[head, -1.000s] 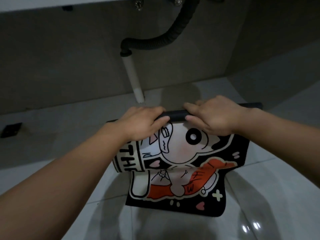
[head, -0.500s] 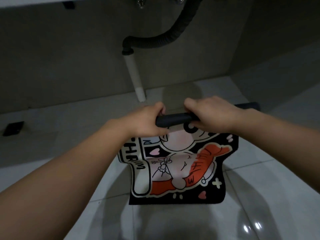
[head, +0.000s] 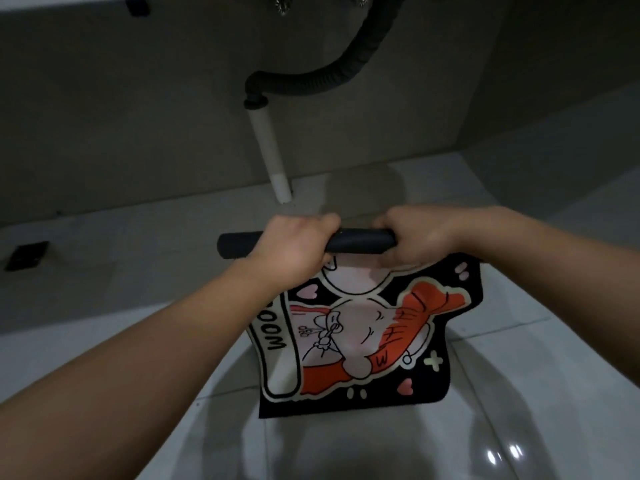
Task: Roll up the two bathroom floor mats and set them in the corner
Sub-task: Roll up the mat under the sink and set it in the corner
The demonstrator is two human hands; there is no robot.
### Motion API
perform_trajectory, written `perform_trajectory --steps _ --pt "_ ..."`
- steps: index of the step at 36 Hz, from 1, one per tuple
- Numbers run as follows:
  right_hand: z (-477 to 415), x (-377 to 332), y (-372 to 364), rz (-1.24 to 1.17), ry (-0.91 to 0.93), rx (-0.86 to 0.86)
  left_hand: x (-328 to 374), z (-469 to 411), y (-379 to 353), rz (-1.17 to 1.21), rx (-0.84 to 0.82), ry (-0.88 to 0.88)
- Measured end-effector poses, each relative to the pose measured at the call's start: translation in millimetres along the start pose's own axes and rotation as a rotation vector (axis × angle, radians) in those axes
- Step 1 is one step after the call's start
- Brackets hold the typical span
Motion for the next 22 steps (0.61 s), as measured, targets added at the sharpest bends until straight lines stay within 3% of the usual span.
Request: perform_trajectory --steps 3,7,9,12,16,22 --pt "1.4 -7.0 -3.7 0.252 0.023 0.171 -2.2 -3.4 0.2 0.018 -0.105 0.026" --pt "4.7 -21.1 -14.6 0.57 0.198 0.406 -6.6 -5.6 -0.2 0.173 -0.351 0.15" --pt "4.8 -26.1 -18.1 0.624 0.273 0.443 -7.9 -3.2 -8.3 0.353 -0.441 0.166" --pt "7.8 -31.5 -20.9 0.594 0.338 0.478 -10.0 2.8 -15.6 0.438 -0.421 0.162" --pt "10.6 -34.3 -21.2 0.469 0.275 0.381 -10.9 8.8 -16.6 0.275 -0.274 0.093" --pt "1.8 -17.9 -3.8 0.093 -0.001 -0.052 -8.1 16.0 -15.3 0.123 -0.017 -0.007"
Point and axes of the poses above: each hand's wrist, its own z-axis away from the middle knuckle, its own y-axis out of the back of the hand, x = y × z, the point moved 3 cm from there along -z, towards the middle knuckle, and after that the axes turned 1 degree about -x, right-handed, at the moved point
